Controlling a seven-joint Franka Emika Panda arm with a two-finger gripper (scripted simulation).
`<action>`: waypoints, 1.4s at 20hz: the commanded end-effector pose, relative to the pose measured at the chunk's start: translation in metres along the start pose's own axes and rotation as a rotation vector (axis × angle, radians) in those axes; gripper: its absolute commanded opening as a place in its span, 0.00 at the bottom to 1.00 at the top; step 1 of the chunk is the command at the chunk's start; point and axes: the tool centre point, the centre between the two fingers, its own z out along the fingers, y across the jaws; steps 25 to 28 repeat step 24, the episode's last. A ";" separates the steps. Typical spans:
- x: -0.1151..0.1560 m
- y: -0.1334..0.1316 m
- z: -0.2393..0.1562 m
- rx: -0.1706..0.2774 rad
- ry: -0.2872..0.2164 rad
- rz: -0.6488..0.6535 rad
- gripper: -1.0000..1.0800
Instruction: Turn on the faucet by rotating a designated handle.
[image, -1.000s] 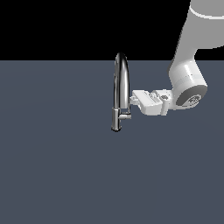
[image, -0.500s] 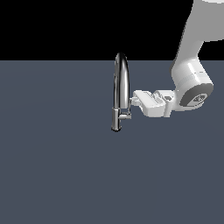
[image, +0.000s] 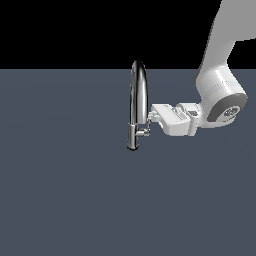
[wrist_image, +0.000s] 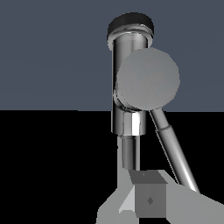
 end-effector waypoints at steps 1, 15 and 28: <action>0.004 0.009 -0.001 0.000 -0.001 0.004 0.00; 0.023 0.041 0.001 -0.007 -0.003 -0.012 0.00; 0.074 0.062 -0.006 0.004 0.000 0.007 0.00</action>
